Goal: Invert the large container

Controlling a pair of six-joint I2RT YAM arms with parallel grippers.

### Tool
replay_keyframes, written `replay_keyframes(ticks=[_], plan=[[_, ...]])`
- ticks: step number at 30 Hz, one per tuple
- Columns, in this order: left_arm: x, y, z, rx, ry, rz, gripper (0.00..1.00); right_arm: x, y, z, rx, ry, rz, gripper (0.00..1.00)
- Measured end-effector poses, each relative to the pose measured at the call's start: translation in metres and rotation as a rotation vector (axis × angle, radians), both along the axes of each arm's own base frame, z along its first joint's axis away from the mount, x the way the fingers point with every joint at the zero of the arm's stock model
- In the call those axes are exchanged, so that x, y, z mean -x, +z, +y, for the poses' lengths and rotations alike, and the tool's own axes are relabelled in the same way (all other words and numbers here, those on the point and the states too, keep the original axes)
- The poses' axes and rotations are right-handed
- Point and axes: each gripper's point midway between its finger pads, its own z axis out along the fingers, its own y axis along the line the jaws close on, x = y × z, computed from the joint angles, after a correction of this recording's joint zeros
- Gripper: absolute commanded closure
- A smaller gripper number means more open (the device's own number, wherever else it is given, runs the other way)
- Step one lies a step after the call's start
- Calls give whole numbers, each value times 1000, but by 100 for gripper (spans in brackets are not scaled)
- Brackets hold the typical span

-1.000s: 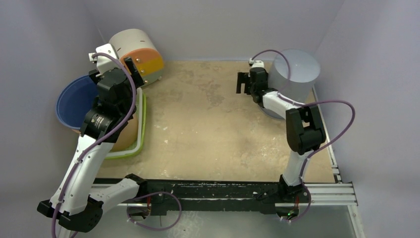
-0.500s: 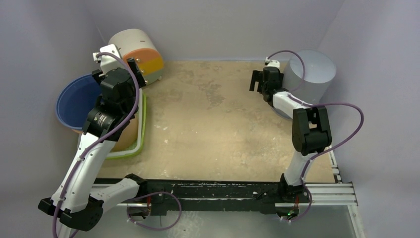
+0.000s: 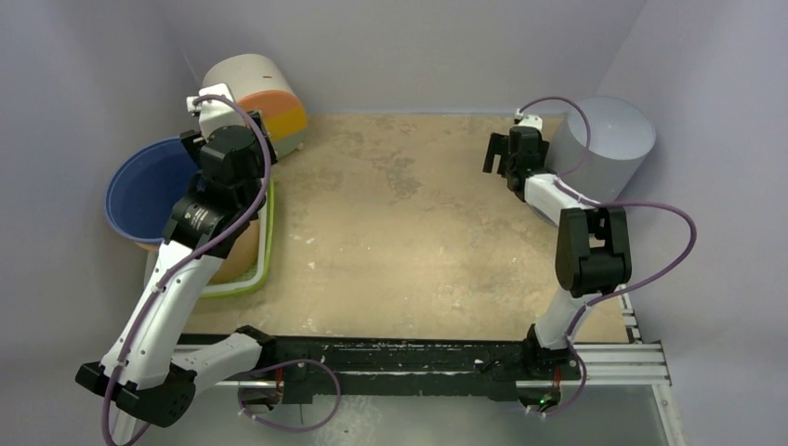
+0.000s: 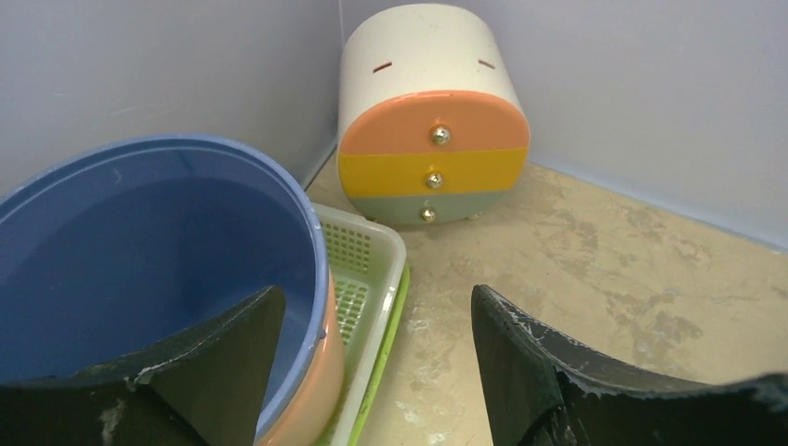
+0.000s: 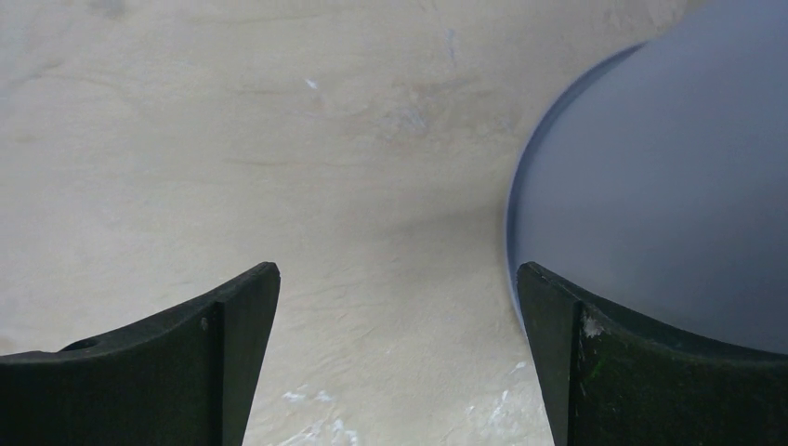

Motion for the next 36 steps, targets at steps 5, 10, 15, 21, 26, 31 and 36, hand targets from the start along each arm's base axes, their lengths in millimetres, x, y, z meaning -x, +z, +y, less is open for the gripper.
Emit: replay_keyframes(ticks=[5,10,15,21,26,31,36], plan=[[-4,-16,4,-56,35,73,32,8,46,40,11,98,-69,0],[-1,-23,15,-114,107,132,42,18,109,125,-12,290,-188,0],[2,-30,27,-151,173,178,55,39,133,158,-56,396,-233,0],[-4,-45,45,-154,232,226,57,50,118,156,-73,413,-199,0],[-21,-62,47,-149,222,274,58,55,105,157,-80,421,-167,0],[-29,-80,52,-138,216,319,58,57,109,157,-84,425,-175,0],[-29,-92,62,-122,223,348,61,58,112,157,-93,421,-183,0]])
